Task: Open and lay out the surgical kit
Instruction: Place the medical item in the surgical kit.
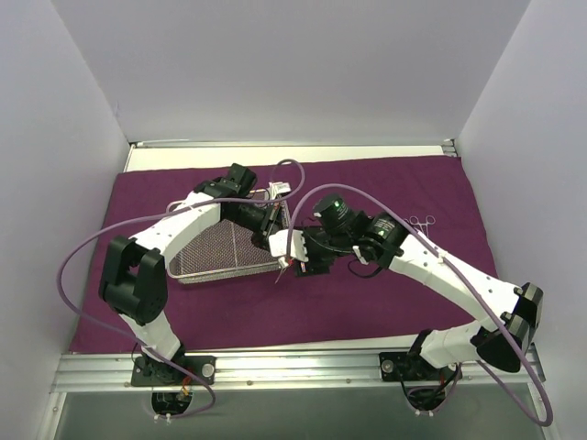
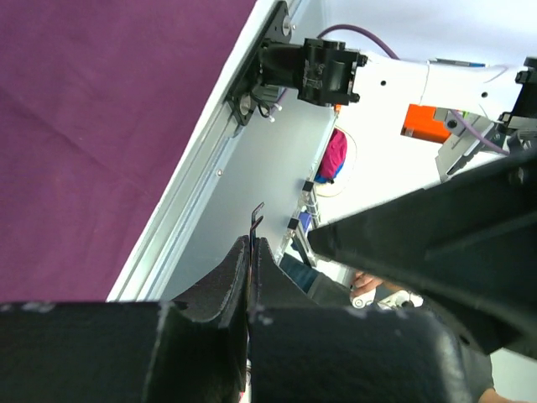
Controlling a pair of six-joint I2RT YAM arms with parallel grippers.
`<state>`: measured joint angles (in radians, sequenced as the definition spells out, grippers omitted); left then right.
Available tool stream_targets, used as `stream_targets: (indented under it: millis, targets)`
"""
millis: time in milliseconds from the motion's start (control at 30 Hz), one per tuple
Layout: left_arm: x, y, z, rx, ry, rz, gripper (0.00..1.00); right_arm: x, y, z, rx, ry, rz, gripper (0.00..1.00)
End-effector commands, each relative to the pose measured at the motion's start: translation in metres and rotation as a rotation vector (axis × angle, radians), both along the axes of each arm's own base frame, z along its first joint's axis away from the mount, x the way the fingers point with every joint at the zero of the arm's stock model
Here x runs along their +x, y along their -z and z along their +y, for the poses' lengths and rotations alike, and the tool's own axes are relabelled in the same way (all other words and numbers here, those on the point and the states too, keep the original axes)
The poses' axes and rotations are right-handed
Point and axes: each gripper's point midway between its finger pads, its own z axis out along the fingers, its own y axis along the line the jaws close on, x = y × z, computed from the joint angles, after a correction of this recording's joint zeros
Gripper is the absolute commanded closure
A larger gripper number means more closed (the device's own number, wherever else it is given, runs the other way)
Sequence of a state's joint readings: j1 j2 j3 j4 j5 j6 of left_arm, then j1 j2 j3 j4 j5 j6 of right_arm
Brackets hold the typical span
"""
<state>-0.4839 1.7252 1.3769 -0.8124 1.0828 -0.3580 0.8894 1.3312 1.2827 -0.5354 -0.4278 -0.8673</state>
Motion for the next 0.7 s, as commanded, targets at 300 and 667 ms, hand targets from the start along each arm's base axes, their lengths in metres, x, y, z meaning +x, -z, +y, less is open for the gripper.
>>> stream_targets:
  millis: [300,667]
  targets:
    - [-0.009,-0.015,-0.010,-0.044,0.055,0.016,0.98,-0.028,0.003,0.022,-0.107,-0.215,-0.068,0.56]
    - [-0.008,-0.015,-0.015,-0.058,0.067,0.017,0.98,-0.021,0.031,0.025,-0.180,-0.215,-0.109,0.60]
